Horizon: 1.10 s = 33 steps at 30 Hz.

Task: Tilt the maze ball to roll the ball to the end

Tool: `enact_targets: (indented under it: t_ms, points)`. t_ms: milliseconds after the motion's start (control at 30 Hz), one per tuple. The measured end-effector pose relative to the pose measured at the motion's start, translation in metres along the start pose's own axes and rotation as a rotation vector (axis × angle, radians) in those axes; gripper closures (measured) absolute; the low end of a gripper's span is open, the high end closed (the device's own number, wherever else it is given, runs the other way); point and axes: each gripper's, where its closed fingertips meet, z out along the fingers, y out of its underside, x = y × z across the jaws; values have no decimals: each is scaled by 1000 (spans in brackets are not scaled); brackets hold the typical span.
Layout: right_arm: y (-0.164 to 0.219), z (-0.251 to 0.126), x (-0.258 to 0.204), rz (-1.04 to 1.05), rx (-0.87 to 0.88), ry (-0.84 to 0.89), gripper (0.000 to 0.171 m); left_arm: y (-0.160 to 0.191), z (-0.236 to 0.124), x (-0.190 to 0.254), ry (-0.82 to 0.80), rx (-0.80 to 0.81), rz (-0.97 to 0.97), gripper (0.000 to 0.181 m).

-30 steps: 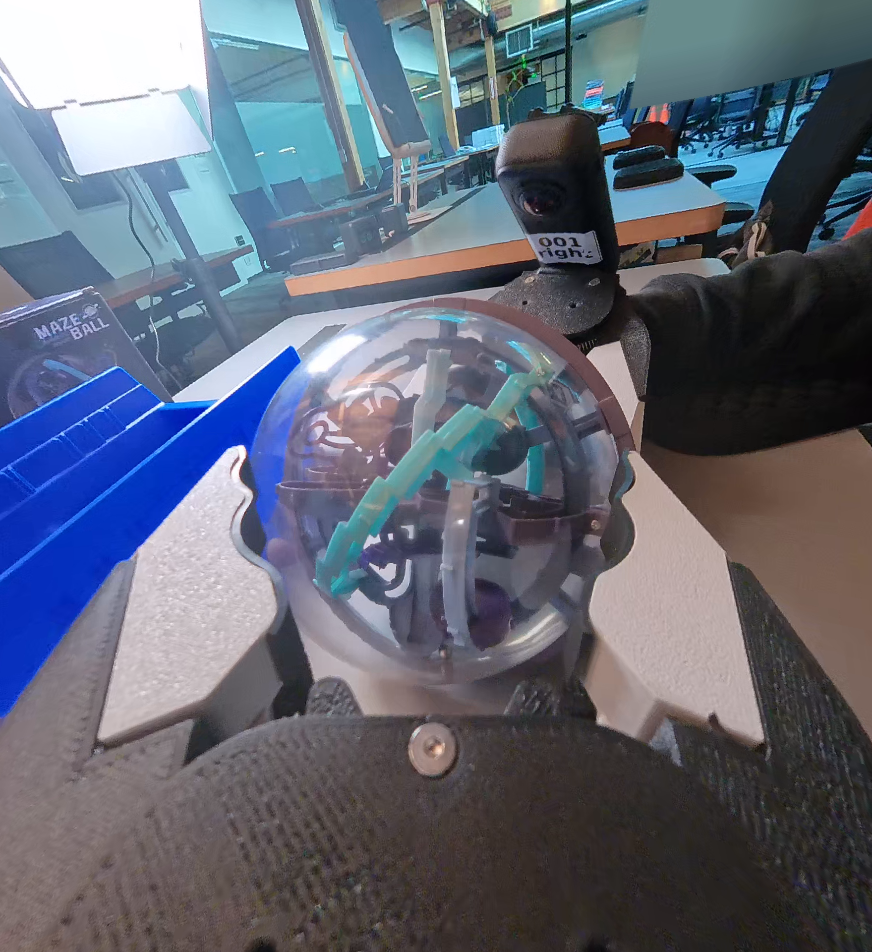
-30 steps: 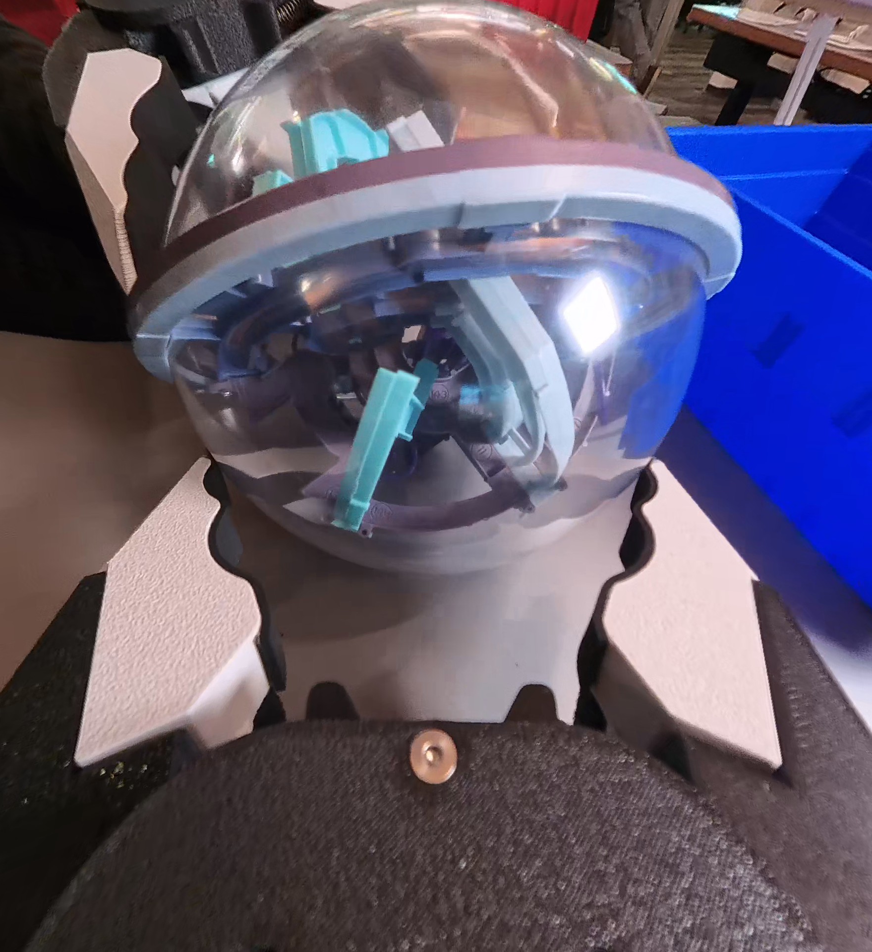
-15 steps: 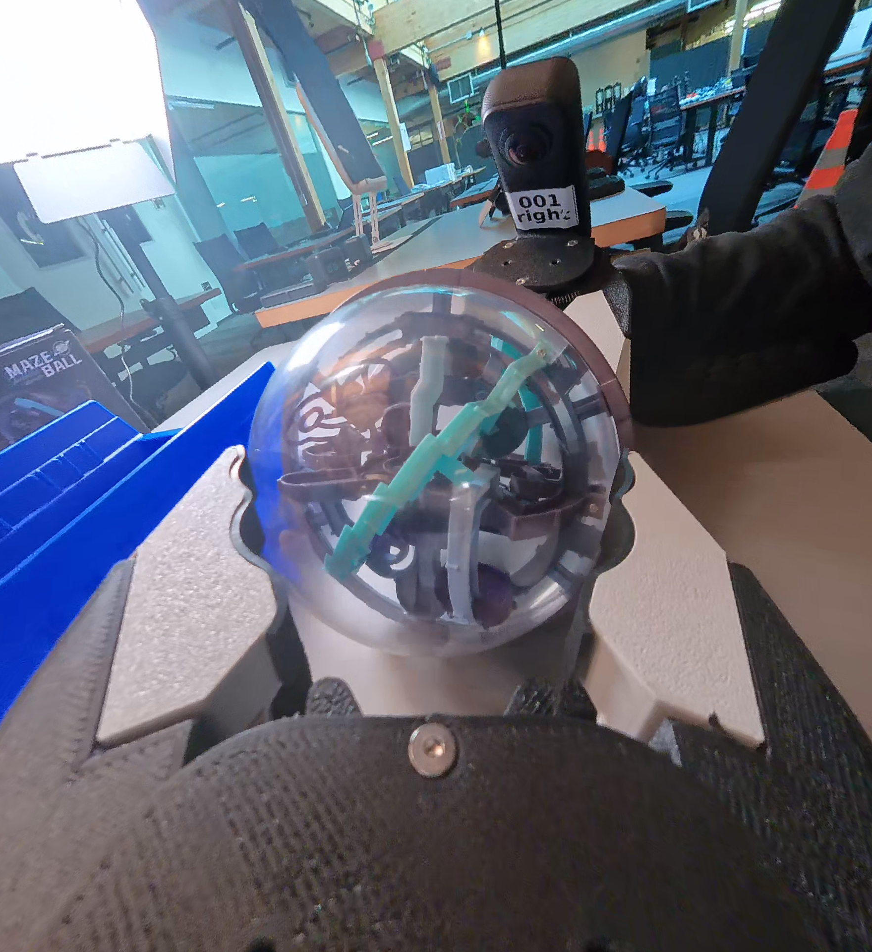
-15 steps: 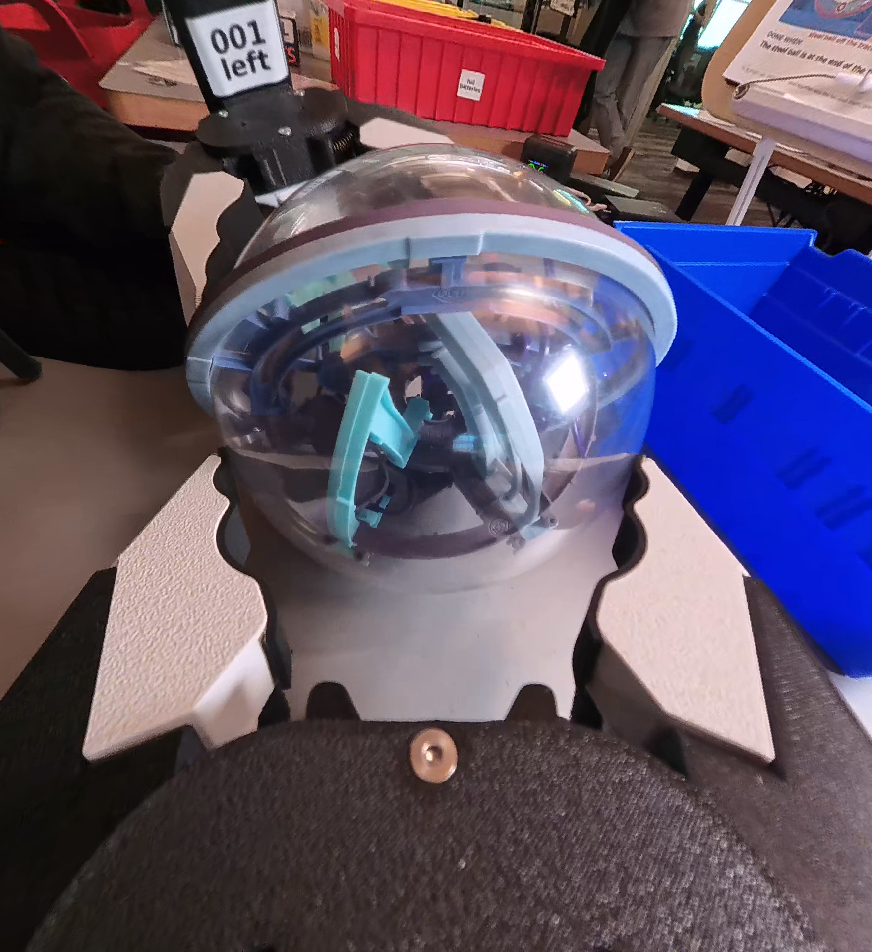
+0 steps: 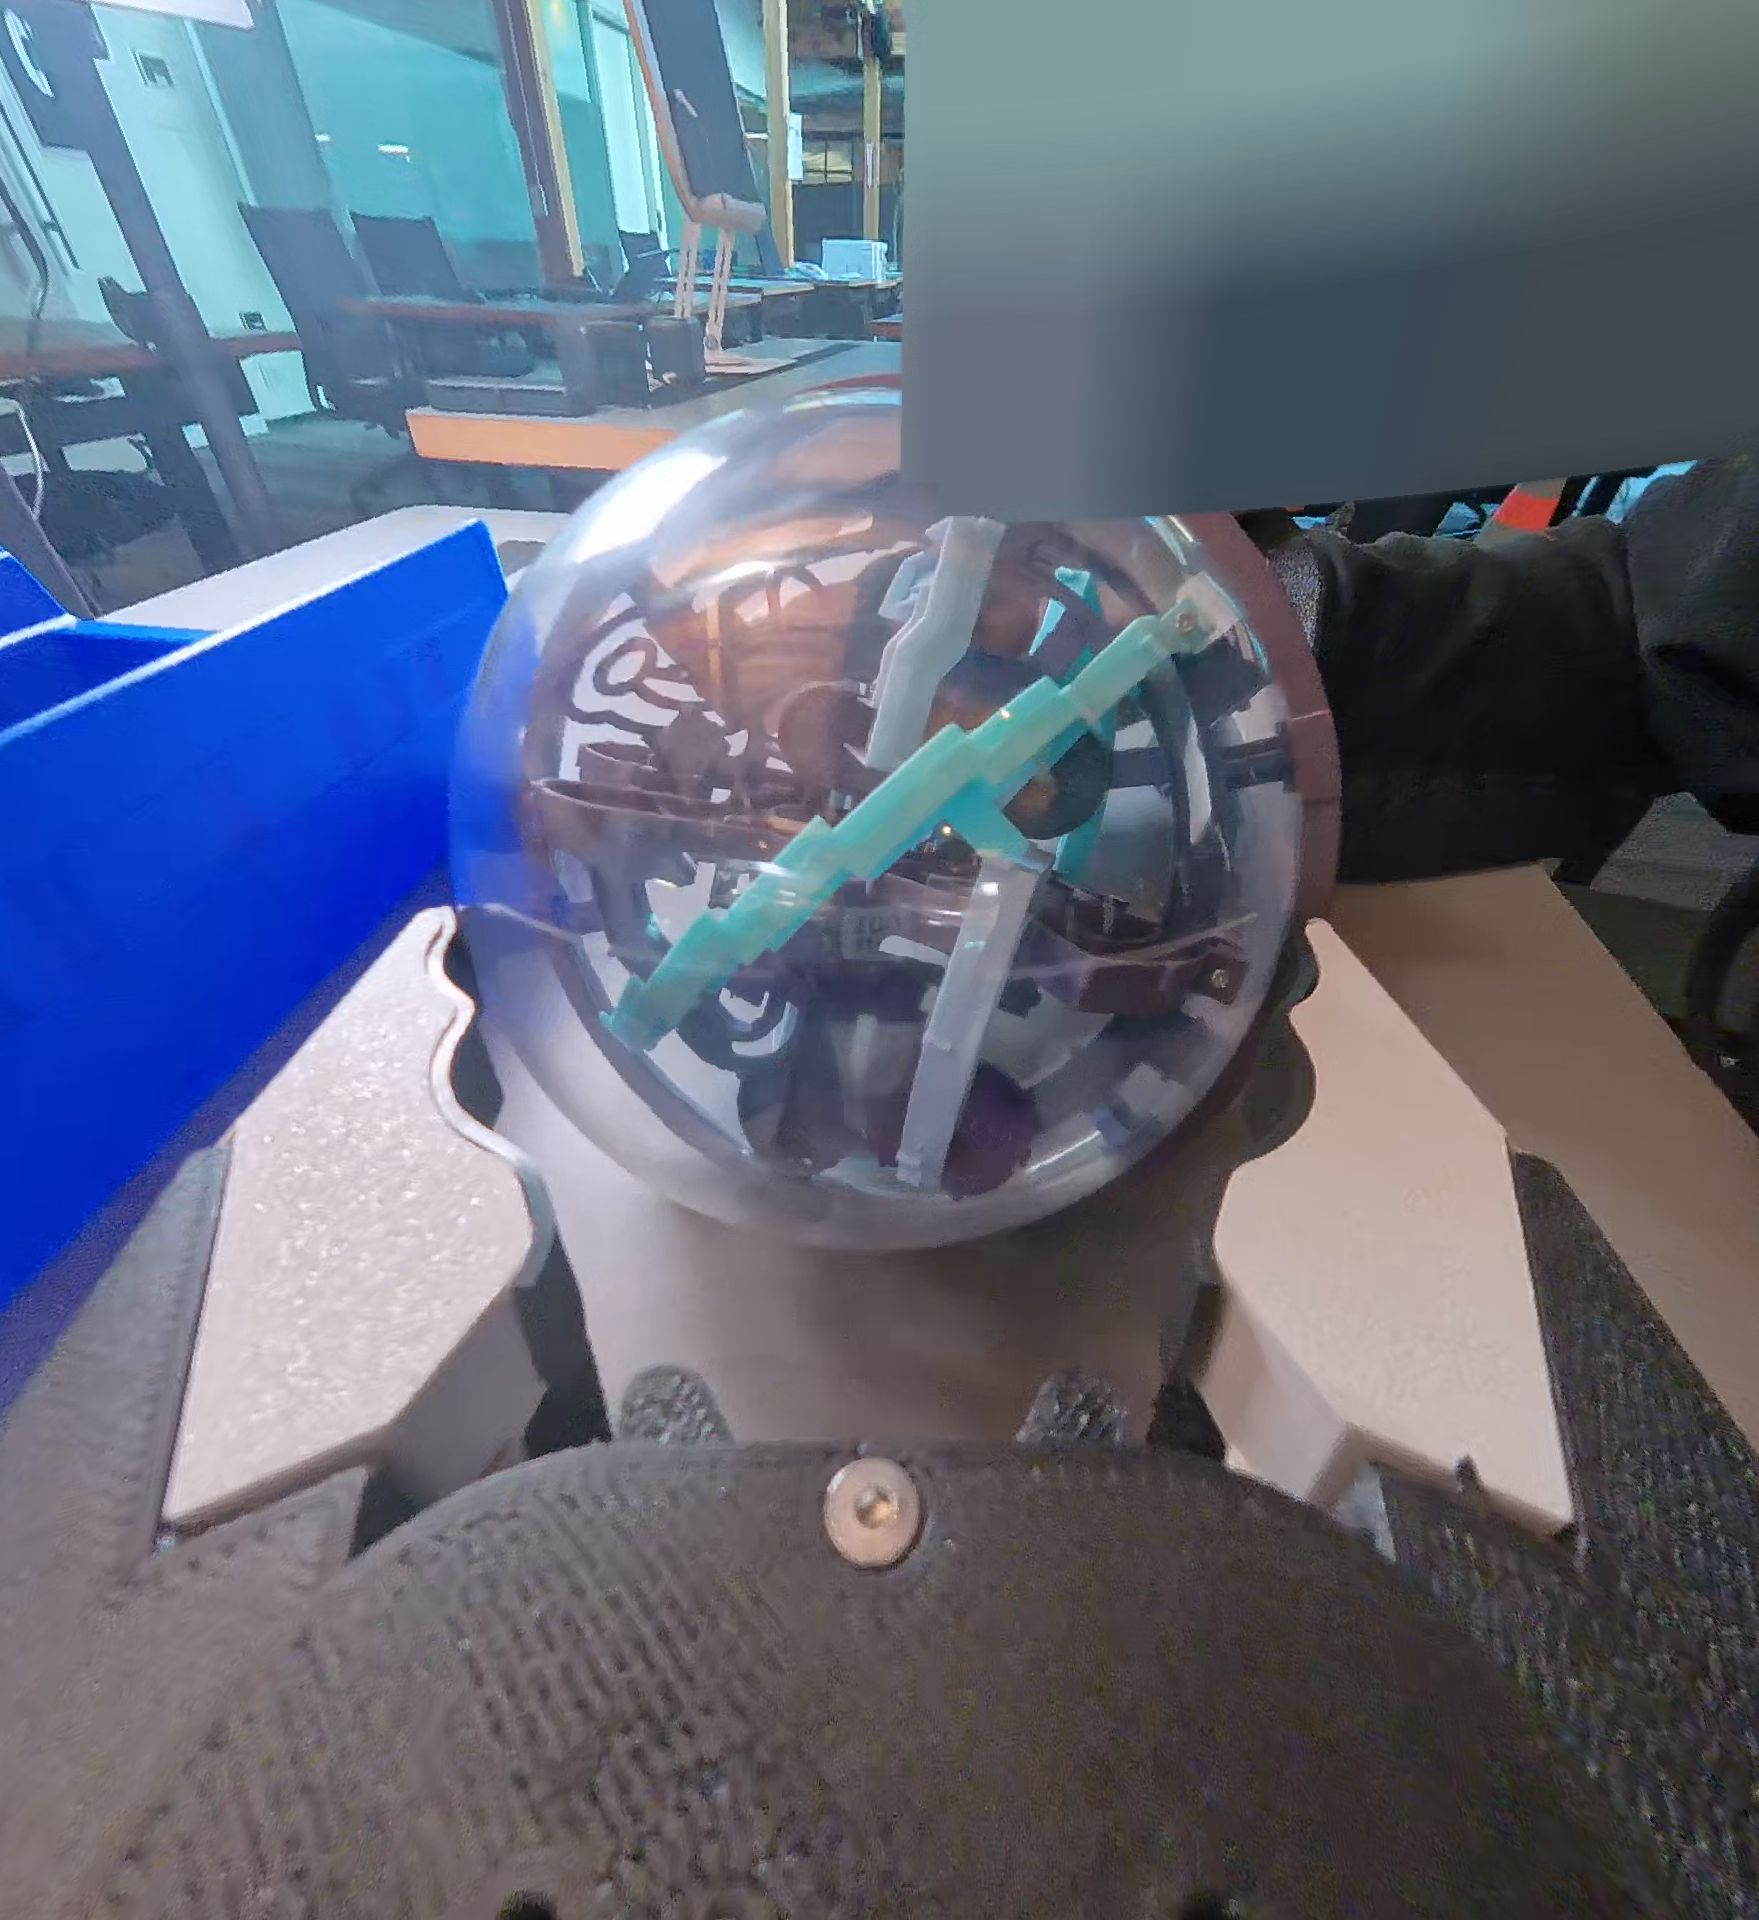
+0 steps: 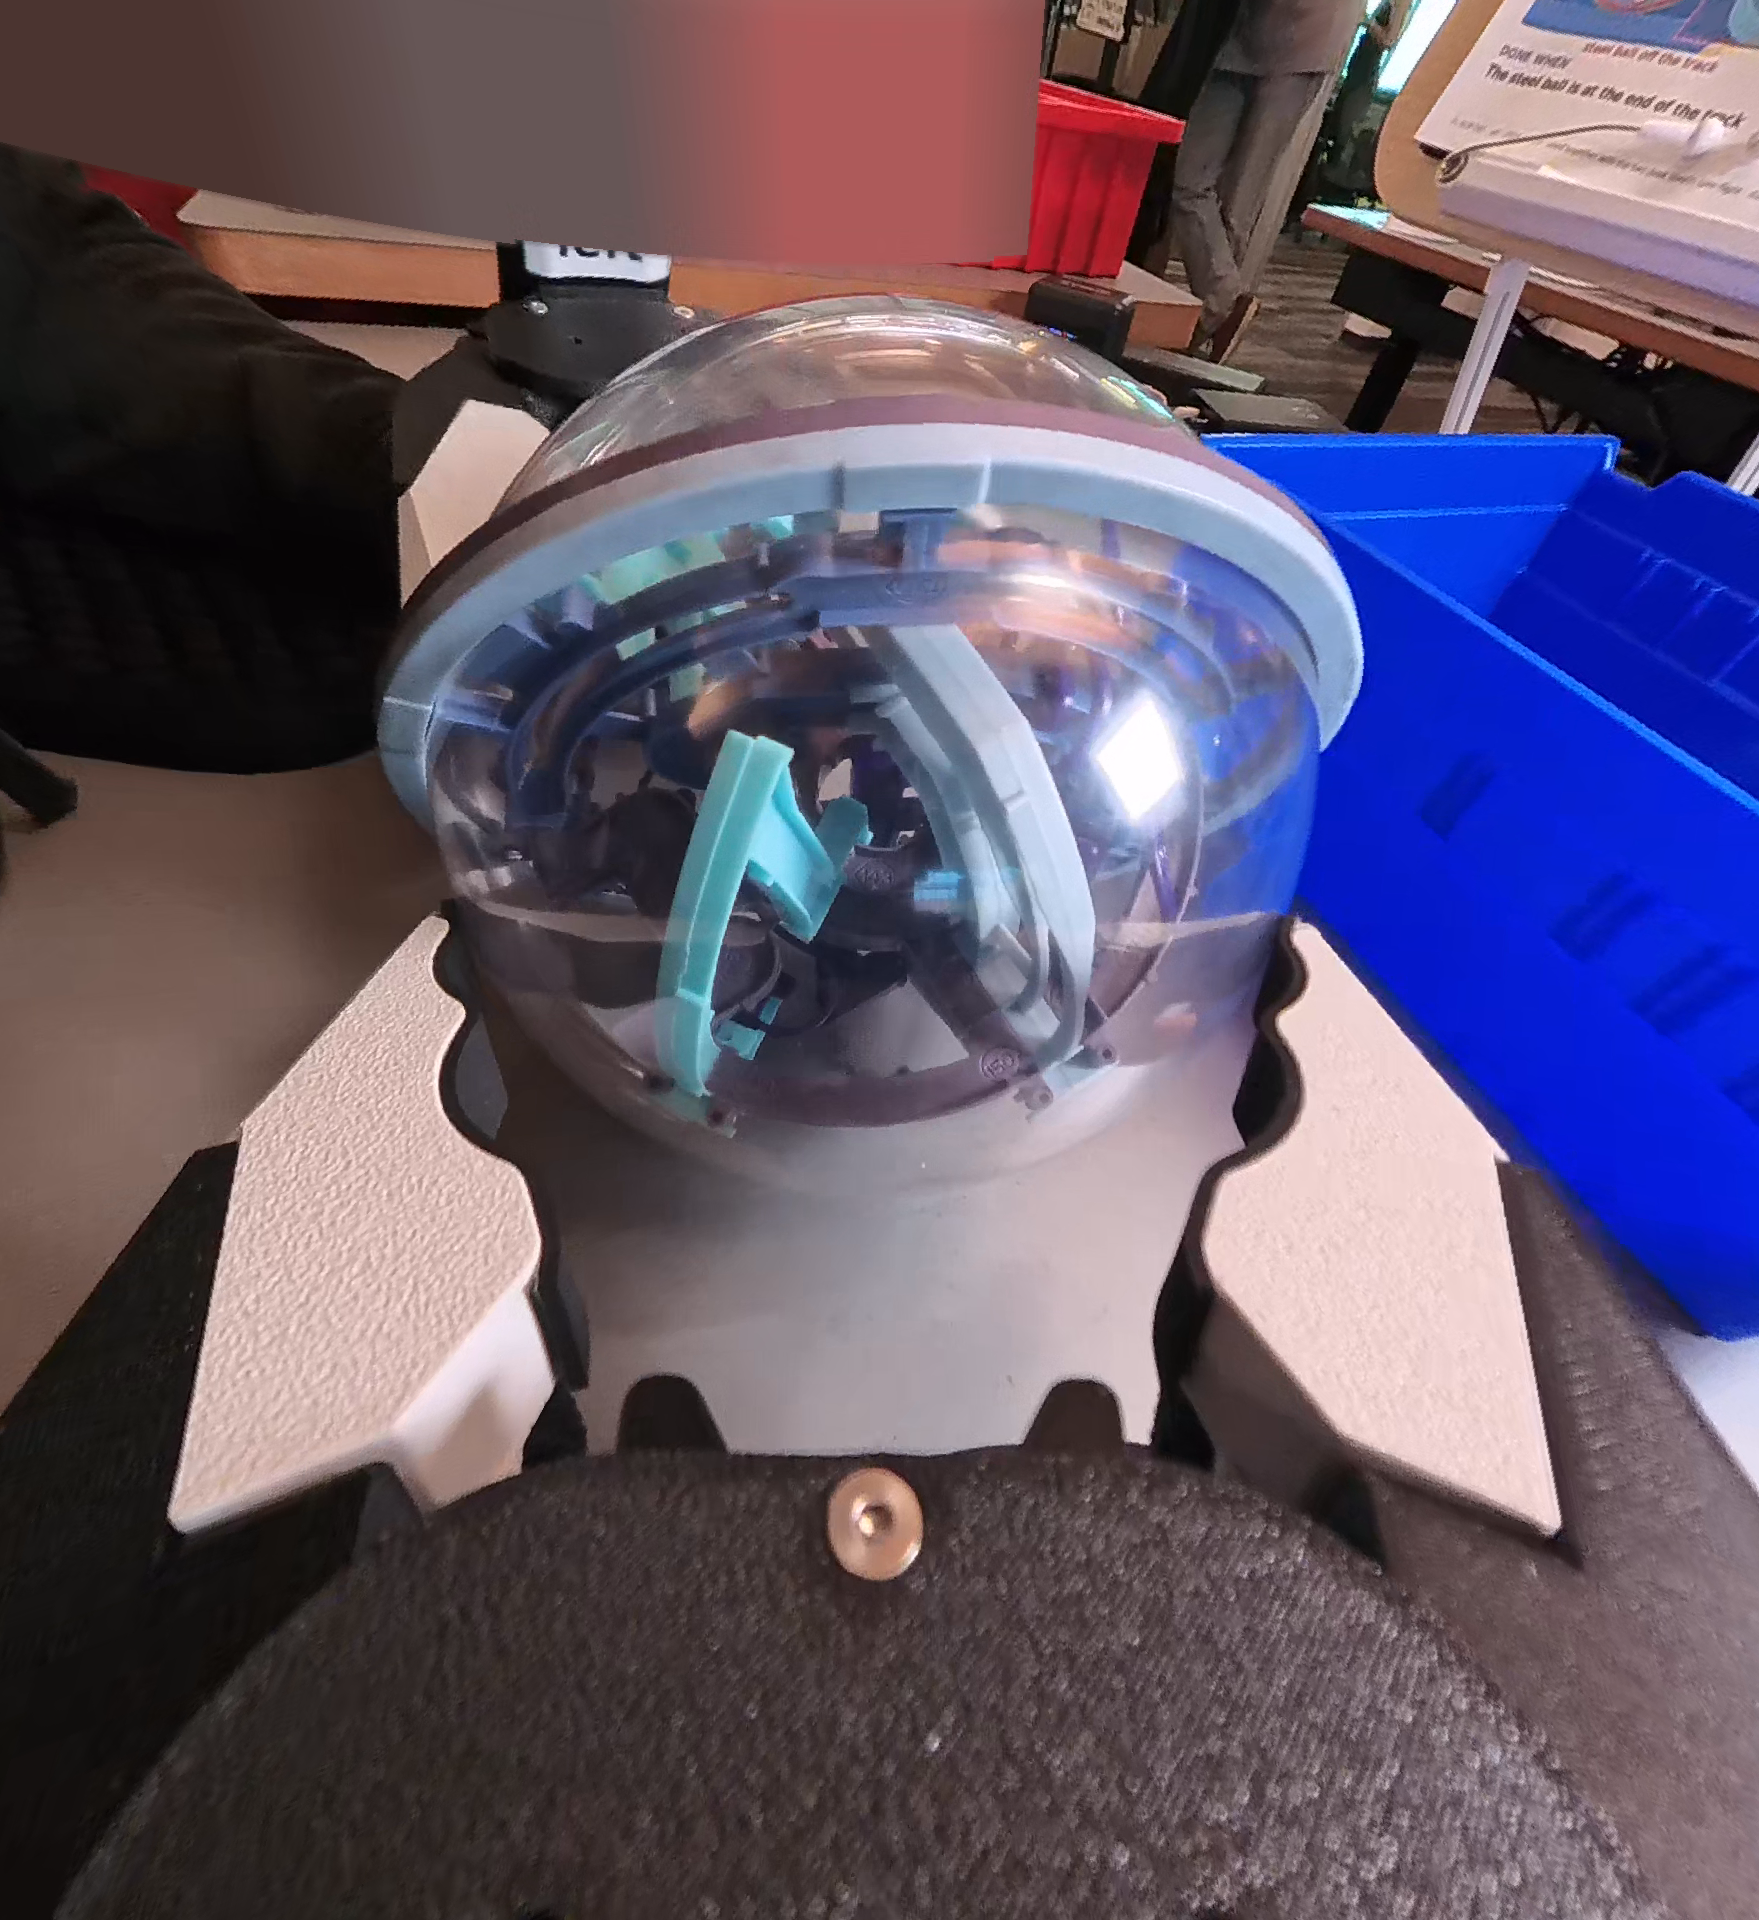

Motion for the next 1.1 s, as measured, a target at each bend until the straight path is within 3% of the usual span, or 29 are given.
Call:
enact_targets:
  t_ms: [400, 633, 767, 867, 967, 1100]
  points:
    - [-5, 2, -2, -32, 18, 23, 28, 3, -3, 0, 31, -21, -17, 35]
    - [-19, -2, 4, -16, 76, 80, 34, 15, -13, -5, 109, -89, -239, 45]
    - [-20, -3, 2, -41, 73, 99, 34, -9, -28, -8, 84, 24, -208, 50]
    - [-22, -1, 1, -49, 78, 114, 35, -23, -33, 0, 33, 45, -73, 46]
    - [-23, 0, 1, -62, 81, 127, 35, -20, -24, 8, -32, 6, 34, 33]
    - [-24, 2, 0, -83, 81, 137, 35, -8, -18, 1, -133, -48, 134, 37]
